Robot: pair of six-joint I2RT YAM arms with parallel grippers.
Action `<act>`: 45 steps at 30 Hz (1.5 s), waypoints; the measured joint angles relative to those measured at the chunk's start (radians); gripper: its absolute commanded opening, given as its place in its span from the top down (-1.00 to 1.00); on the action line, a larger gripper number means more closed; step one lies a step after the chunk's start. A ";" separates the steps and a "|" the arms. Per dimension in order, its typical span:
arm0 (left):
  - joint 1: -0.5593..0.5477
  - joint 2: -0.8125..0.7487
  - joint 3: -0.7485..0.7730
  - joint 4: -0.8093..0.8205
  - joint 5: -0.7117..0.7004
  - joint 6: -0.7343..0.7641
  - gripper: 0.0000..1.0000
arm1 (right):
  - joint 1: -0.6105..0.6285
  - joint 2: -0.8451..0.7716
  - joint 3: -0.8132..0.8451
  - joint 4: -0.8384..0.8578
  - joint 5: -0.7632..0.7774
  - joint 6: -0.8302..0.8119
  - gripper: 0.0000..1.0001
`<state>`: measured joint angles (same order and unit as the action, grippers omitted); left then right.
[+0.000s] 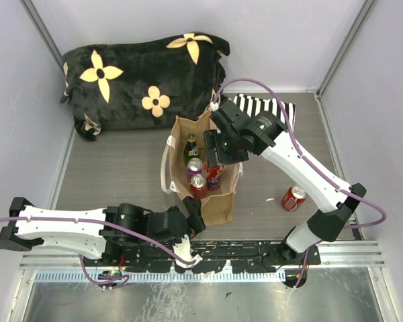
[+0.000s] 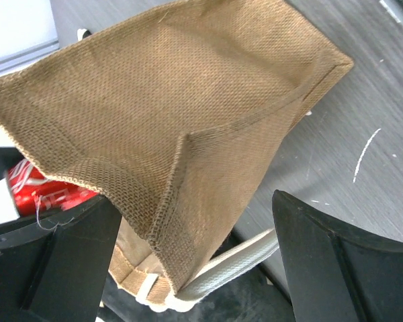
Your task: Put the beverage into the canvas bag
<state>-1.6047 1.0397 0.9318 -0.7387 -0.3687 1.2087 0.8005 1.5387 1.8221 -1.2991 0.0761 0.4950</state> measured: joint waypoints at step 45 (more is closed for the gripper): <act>0.043 -0.048 0.075 -0.030 0.099 0.027 -0.96 | 0.140 0.061 -0.430 0.144 0.080 0.047 0.98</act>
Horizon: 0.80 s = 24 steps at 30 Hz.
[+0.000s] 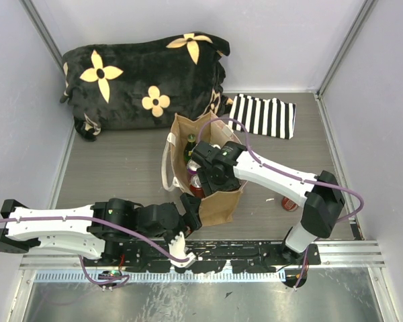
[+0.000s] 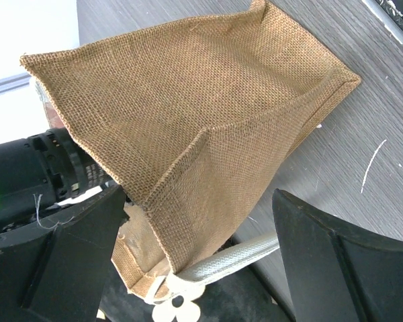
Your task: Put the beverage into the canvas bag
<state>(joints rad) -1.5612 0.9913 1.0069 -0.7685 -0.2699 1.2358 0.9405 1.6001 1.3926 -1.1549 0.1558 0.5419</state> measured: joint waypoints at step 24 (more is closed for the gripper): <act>0.000 -0.023 -0.015 0.001 -0.001 -0.014 -0.96 | 0.005 0.027 -0.081 0.096 0.008 0.030 -0.41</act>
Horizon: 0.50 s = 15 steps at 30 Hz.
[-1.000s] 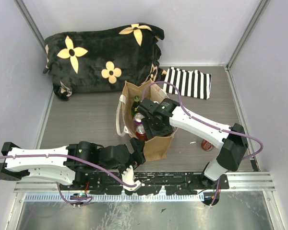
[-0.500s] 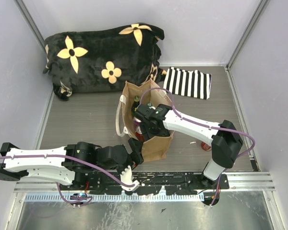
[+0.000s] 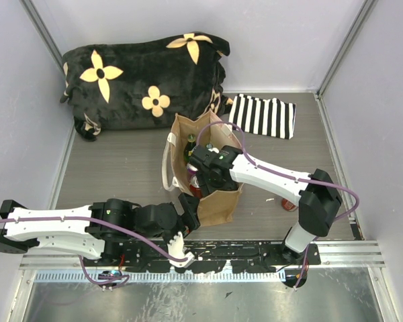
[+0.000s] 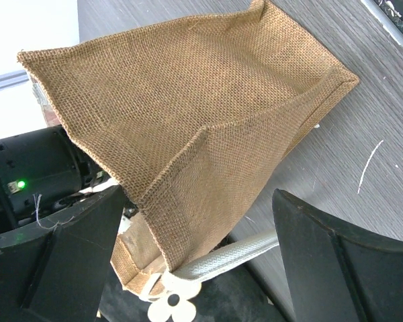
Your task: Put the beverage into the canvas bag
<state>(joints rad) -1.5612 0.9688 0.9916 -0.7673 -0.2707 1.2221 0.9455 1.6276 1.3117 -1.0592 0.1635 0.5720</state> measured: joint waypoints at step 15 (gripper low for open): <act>0.000 -0.007 -0.013 0.022 -0.035 -0.004 -0.96 | 0.000 -0.060 0.245 -0.084 0.128 -0.017 -0.63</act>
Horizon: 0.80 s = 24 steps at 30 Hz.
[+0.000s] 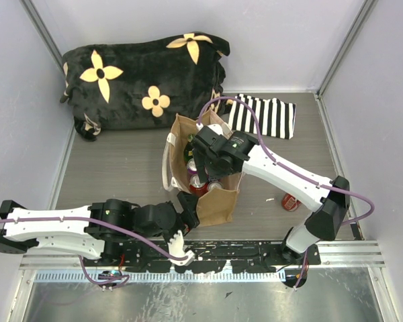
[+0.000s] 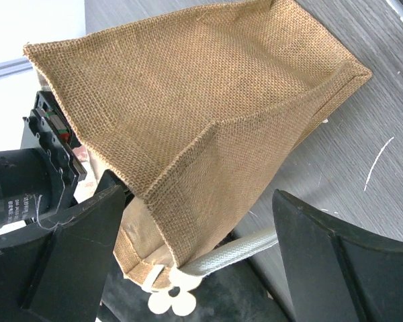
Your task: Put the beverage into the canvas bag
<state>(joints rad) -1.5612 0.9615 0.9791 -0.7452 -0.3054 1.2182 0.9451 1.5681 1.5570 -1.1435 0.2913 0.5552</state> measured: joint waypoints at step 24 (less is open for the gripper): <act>0.069 0.090 -0.002 0.367 -0.083 0.006 -0.96 | 0.000 -0.051 0.164 -0.056 0.053 0.008 -0.64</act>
<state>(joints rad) -1.4921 1.0515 0.9771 -0.3782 -0.3885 1.2240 0.9451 1.5166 1.7214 -1.1999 0.3447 0.5636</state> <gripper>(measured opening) 0.979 0.819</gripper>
